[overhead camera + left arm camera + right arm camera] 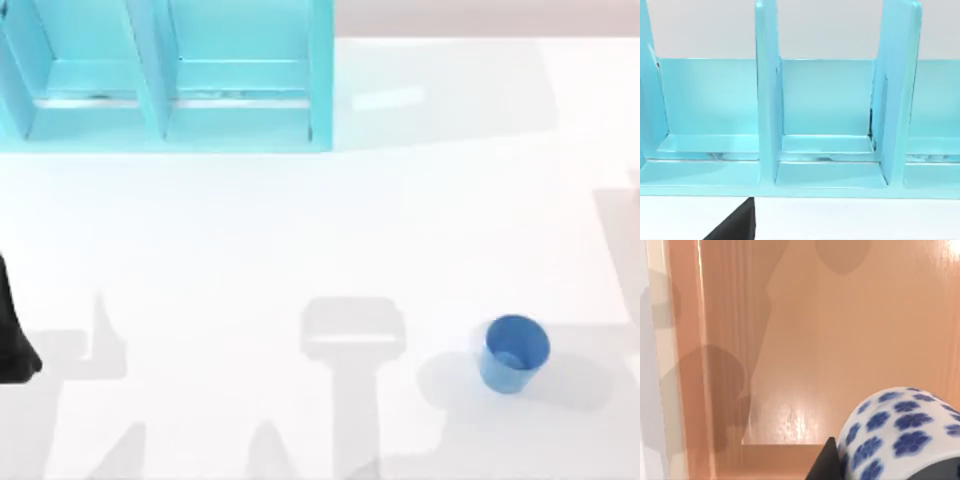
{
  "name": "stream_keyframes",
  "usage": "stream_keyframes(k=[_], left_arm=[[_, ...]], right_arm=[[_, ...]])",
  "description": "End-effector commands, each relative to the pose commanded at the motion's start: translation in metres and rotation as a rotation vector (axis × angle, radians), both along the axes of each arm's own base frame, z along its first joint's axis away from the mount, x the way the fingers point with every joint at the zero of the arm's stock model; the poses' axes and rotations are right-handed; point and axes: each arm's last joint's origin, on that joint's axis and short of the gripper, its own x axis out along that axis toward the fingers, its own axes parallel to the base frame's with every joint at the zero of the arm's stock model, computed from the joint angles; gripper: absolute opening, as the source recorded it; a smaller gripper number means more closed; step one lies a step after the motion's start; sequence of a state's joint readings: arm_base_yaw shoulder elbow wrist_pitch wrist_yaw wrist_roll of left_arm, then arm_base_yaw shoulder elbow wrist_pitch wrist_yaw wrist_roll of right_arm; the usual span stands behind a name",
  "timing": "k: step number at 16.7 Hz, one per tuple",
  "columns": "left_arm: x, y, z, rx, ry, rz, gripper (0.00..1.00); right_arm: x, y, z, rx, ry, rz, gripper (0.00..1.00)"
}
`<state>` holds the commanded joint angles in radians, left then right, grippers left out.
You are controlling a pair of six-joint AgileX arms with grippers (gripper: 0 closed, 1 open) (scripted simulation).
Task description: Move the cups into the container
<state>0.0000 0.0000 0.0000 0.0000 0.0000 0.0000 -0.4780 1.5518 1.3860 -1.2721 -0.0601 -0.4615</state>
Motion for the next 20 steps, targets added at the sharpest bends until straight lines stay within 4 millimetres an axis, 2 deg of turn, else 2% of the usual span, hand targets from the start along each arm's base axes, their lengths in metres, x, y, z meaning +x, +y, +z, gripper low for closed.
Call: stream_keyframes(k=[2, 5, 12, 20], left_arm=[[0.0, 0.0, 0.0, 0.0, 0.0, 0.0, 1.0], [0.0, 0.0, 0.0, 0.0, 0.0, 0.0, 1.0], [0.0, 0.0, 0.0, 0.0, 0.0, 0.0, 1.0], [0.0, 0.0, 0.0, 0.0, 0.0, 0.0, 1.0]], right_arm=[[-0.038, -0.013, -0.002, 0.0, -0.016, 0.0, 0.0], [-0.067, -0.018, -0.005, -0.001, -0.038, 0.001, 0.0], [-0.068, -0.018, -0.009, -0.001, -0.039, 0.002, 0.0], [-0.063, -0.019, -0.044, -0.003, -0.043, 0.002, 0.0]])
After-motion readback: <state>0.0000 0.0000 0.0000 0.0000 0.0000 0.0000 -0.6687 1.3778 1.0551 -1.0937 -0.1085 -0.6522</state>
